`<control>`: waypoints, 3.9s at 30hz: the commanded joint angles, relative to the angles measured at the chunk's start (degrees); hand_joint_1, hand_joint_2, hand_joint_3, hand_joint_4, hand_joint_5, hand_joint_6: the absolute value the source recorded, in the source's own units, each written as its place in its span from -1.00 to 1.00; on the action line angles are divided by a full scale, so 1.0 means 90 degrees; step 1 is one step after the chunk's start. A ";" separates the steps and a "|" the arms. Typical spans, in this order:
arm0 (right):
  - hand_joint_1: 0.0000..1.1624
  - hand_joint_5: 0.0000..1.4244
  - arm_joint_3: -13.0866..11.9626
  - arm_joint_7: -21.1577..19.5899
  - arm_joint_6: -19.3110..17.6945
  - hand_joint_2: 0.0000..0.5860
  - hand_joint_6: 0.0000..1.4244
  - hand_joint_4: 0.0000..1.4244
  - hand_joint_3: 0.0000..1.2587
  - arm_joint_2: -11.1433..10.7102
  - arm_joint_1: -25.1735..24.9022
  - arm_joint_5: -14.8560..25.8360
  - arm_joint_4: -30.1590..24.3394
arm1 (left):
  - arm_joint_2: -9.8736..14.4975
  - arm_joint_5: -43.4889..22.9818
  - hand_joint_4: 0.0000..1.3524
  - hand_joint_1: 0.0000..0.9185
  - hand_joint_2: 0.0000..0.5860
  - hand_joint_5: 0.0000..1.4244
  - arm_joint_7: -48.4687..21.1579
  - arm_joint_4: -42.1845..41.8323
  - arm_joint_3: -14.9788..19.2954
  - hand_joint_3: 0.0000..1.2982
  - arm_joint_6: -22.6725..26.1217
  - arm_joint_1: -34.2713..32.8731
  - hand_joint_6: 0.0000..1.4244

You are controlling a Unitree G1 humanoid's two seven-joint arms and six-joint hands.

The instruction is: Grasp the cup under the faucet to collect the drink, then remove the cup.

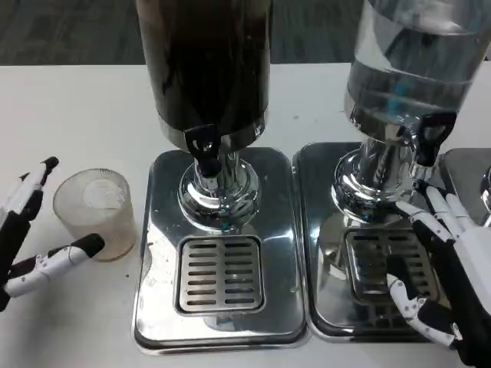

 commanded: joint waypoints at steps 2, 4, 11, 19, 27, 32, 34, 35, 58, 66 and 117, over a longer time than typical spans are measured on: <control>0.09 -0.97 -0.0021 -0.0114 -0.0107 0.82 -0.77 -0.97 -0.65 0.0011 -0.0008 0.0075 -0.0097 | -0.0003 -0.0080 -1.00 -1.00 -0.97 -1.00 -0.0163 0.0241 -0.0154 -1.00 -0.0063 -0.0266 -0.93; 0.09 -0.97 -0.0003 -0.0113 -0.0096 0.82 -0.77 -0.97 -0.65 0.0020 -0.0017 0.0064 -0.0097 | -0.0035 -0.0142 -1.00 -1.00 -0.97 -1.00 -0.0248 0.0315 -0.0171 -1.00 -0.0027 -0.0354 -0.93; 0.09 -0.97 0.0016 -0.0089 -0.0082 0.82 -0.77 -0.97 -0.65 0.0032 -0.0046 0.0090 -0.0079 | -0.0100 -0.0196 -1.00 -1.00 -0.98 -1.00 -0.0360 0.0583 -0.0317 -1.00 0.0041 -0.0636 -0.92; 0.09 -0.96 0.0035 -0.0083 -0.0094 0.84 -0.77 -0.97 -0.65 0.0041 -0.0054 0.0138 -0.0060 | -0.0212 -0.0287 -1.00 -1.00 -0.98 -1.00 -0.0470 0.1013 -0.0437 -1.00 -0.0005 -0.0935 -0.86; 0.10 -0.96 0.0024 -0.0068 -0.0111 0.86 -0.77 -0.96 -0.65 0.0025 -0.0052 0.0167 -0.0086 | -0.0253 -0.0205 -1.00 -0.92 -0.98 -1.00 -0.0362 0.1304 -0.0610 -1.00 0.0028 -0.1161 -0.80; 0.10 -0.96 0.0058 -0.0080 -0.0100 0.86 -0.77 -0.96 -0.65 0.0049 -0.0065 0.0129 -0.0102 | -0.0273 -0.0142 -1.00 -0.88 -0.98 -0.96 -0.0287 0.1444 -0.0732 -1.00 0.0037 -0.1280 -0.77; 0.10 -0.96 0.0071 -0.0076 -0.0095 0.86 -0.77 -0.96 -0.65 0.0059 -0.0063 0.0126 -0.0105 | -0.0269 -0.0138 -1.00 -0.88 -0.98 -0.96 -0.0262 0.1493 -0.0774 -1.00 0.0031 -0.1314 -0.77; 0.11 -0.96 0.0073 -0.0082 -0.0095 0.86 -0.77 -0.96 -0.65 0.0063 -0.0059 0.0121 -0.0107 | -0.0269 -0.0133 -1.00 -0.88 -0.98 -0.96 -0.0247 0.1510 -0.0794 -1.00 0.0036 -0.1329 -0.77; 0.12 -0.95 0.0142 -0.0034 -0.0102 0.84 -0.77 -0.95 -0.64 0.0130 -0.0079 0.0076 -0.0109 | -0.0160 -0.0249 -1.00 -0.85 -0.99 -0.89 0.0265 0.1825 -0.0778 -1.00 -0.0082 -0.1286 -0.69; 0.13 -0.95 0.0260 -0.0053 0.0024 0.83 -0.77 -0.95 -0.64 0.0276 -0.0031 -0.0057 -0.0213 | -0.0081 -0.0331 -1.00 -0.87 -0.99 -0.88 0.0295 0.2035 -0.0640 -1.00 -0.0229 -0.1326 -0.66; 0.16 -0.93 0.0329 -0.0172 -0.0006 0.82 -0.77 -0.95 -0.64 0.0457 -0.0129 -0.0157 -0.0057 | -0.0210 0.0237 -1.00 -0.72 -0.89 -0.79 0.0696 0.2995 -0.1409 -1.00 -0.0360 -0.2297 -0.54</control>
